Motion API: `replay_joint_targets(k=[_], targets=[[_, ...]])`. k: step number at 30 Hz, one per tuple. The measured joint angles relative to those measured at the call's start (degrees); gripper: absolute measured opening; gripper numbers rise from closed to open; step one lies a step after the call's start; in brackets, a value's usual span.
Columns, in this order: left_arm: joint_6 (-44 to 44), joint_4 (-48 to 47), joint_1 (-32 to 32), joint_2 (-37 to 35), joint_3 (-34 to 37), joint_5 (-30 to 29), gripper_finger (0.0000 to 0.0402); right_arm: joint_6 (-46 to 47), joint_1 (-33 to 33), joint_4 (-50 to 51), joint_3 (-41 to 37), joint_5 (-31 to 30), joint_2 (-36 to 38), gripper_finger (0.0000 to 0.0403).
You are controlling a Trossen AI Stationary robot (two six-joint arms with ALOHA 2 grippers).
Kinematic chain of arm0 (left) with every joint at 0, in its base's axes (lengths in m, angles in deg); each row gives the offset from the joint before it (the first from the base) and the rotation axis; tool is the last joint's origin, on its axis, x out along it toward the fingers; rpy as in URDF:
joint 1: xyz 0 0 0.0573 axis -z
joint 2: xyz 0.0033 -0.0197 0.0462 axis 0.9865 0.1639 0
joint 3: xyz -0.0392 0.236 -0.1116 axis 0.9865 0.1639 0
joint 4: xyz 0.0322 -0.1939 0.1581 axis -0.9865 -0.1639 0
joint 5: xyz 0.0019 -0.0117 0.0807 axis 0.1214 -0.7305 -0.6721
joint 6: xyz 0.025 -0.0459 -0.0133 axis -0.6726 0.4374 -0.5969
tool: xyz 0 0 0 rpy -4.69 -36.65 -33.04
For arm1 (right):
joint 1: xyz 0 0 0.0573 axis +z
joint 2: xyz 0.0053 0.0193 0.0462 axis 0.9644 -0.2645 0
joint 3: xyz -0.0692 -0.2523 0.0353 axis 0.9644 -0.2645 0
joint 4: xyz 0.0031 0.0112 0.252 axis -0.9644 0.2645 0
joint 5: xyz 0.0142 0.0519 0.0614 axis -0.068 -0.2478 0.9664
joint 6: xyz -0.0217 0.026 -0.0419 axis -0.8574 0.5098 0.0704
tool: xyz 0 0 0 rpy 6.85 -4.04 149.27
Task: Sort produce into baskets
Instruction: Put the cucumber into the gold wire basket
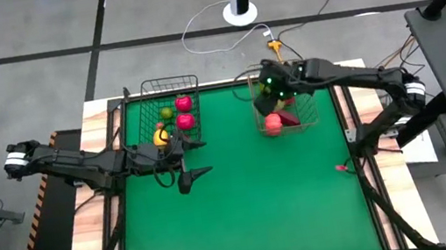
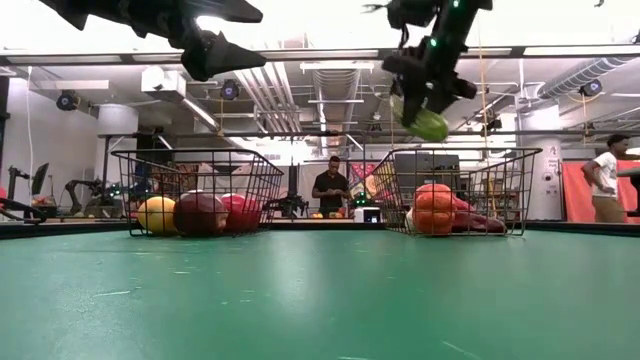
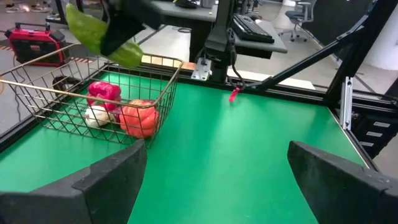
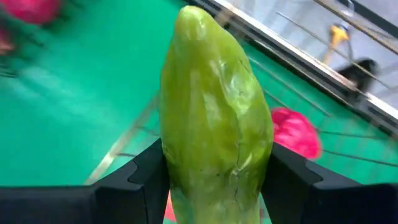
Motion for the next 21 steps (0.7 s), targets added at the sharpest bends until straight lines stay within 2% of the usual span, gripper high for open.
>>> replay_joint_targets(k=[8,21], targets=[[0.2,0.0,0.0,0.0,0.0,-3.1,0.037,-3.1,-7.3,1.3,-0.4,0.1,-0.4,0.0192],[0.7,0.0,0.0,0.0,0.0,-3.4,0.037,-9.6,-8.3,-8.0,-1.5,0.2,-10.0,0.0192]])
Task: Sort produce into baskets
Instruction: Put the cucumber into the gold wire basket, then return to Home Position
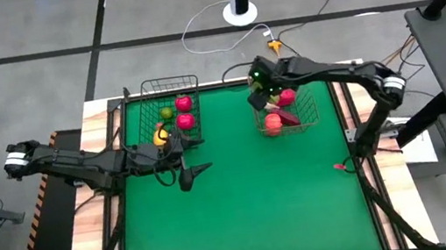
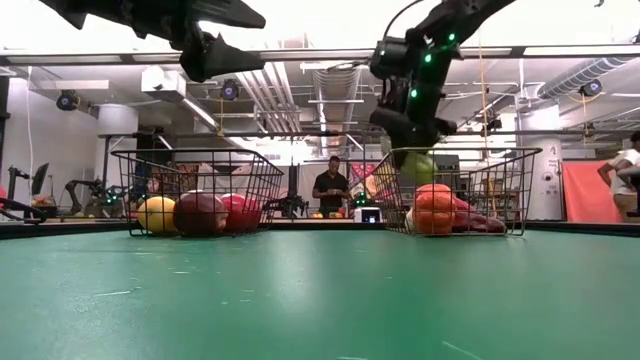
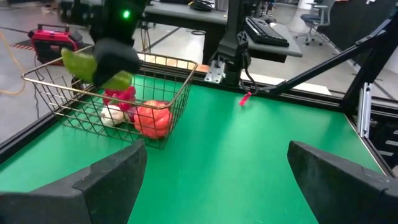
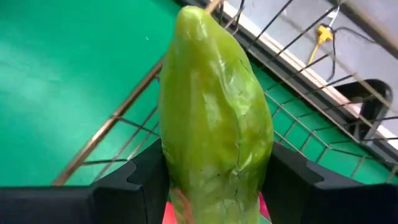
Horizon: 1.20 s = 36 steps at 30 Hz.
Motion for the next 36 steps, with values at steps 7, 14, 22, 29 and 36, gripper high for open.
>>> replay_joint_targets(k=[7,14,22,29,36], targets=[[0.0,0.0,0.0,0.0,0.0,0.0,0.037,-0.3,-0.1,-0.4,0.0,-0.3,-3.2,0.0212],[0.2,0.0,0.0,0.0,0.0,0.0,0.037,2.1,-0.4,-0.7,0.0,-1.4,-3.2,0.0229],[1.0,-0.2,0.0,0.0,0.0,0.0,0.037,1.0,-0.5,-1.3,0.0,-1.5,-2.8,0.0268],[0.5,-0.2,0.0,0.0,0.0,0.0,0.037,-1.3,3.3,-5.4,-0.9,-1.5,1.4,0.0291],[-2.8,1.3,-0.3,0.2,0.0,-4.5,0.037,-7.3,16.0,-26.6,-9.5,-1.1,7.6,0.0304]])
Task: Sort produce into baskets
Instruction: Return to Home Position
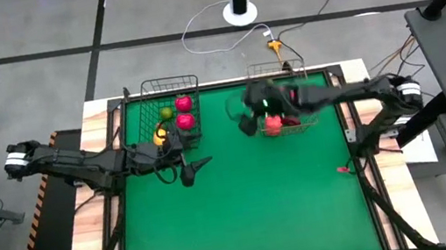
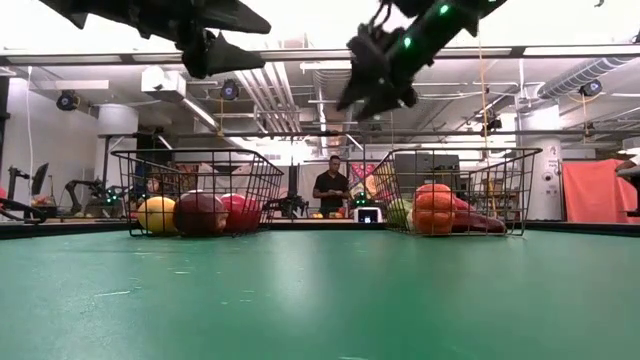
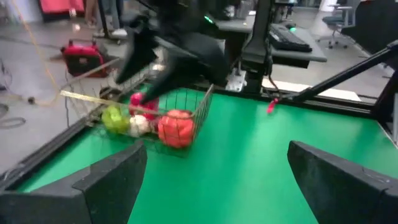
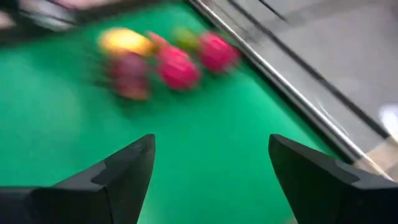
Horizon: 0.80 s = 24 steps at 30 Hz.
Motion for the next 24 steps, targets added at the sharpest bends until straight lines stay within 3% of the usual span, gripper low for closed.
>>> replay_joint_targets(k=[4,9,16,24], targets=[[-1.0,-2.1,-0.5,-1.4,0.0,-3.1,0.037,-2.6,7.7,-19.1,-9.7,0.1,3.0,0.0305],[-3.8,-8.3,-1.0,-14.0,2.1,-6.2,0.037,-6.3,12.6,-37.7,-25.5,0.6,11.5,0.0297],[-8.3,4.6,-1.0,-33.8,16.2,-3.5,0.037,-7.6,11.3,-46.0,-40.8,15.5,30.4,0.0289],[-7.3,5.2,-1.0,-52.9,27.2,-3.4,0.037,-7.7,11.8,-46.0,-51.5,17.7,52.6,0.0287]])
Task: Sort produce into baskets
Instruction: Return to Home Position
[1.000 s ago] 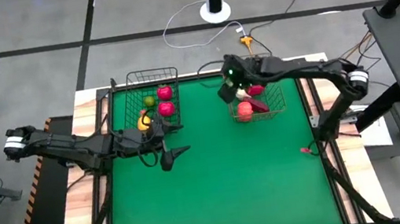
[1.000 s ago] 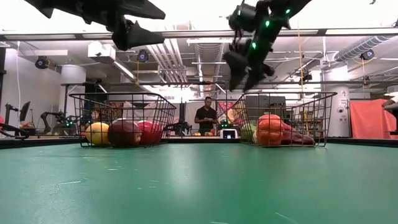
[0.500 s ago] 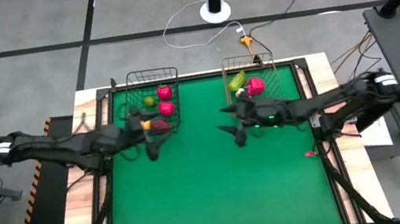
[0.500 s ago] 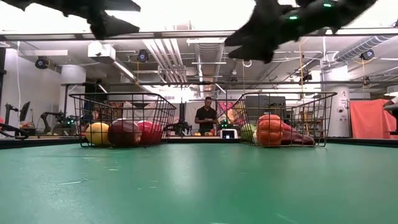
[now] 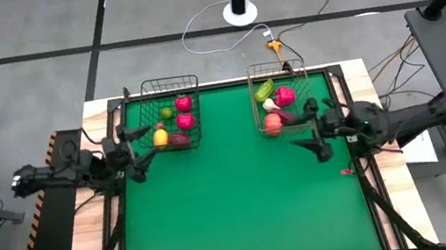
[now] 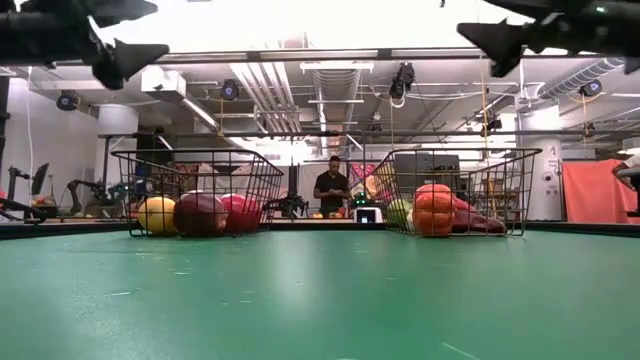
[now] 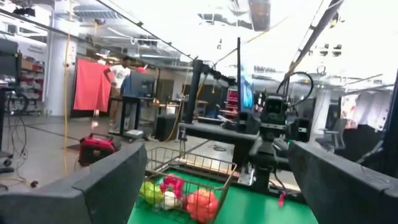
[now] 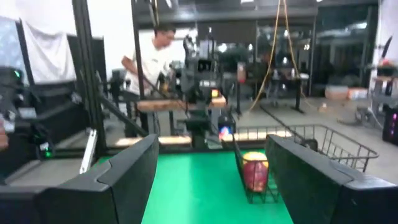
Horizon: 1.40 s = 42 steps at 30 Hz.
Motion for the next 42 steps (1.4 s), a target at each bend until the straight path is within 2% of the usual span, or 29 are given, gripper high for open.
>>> replay_joint_targets(k=[5,10,14,18,22,25,30,42], targets=[[0.2,-1.3,0.0,-8.8,4.4,0.0,0.037,0.3,0.6,0.0,-6.4,0.2,10.8,0.0287],[0.3,-0.2,0.0,-8.2,7.4,-0.4,0.037,-0.4,1.0,0.1,-11.9,0.4,19.8,0.029],[1.3,-6.6,0.0,-8.6,8.1,-0.6,0.037,-4.0,1.0,2.5,-15.2,2.4,25.7,0.0288],[-2.9,-11.0,0.0,-8.7,8.1,-6.2,0.037,-8.2,1.0,7.5,-15.2,4.9,29.4,0.0284],[-3.7,-14.2,-0.1,-8.1,7.7,-19.3,0.037,-12.0,0.9,12.9,-15.2,4.8,30.3,0.0281],[-3.8,-14.0,-0.1,-7.7,7.6,-25.3,0.037,-12.2,0.9,15.4,-15.2,4.9,29.6,0.0283],[-3.8,-14.1,-0.1,-7.3,7.6,-25.9,0.037,-11.9,0.9,19.3,-15.2,4.8,28.1,0.0288],[-3.8,-14.1,-0.1,-7.2,7.5,-25.9,0.037,-1.4,0.9,21.9,-15.2,4.8,26.8,0.0303]])
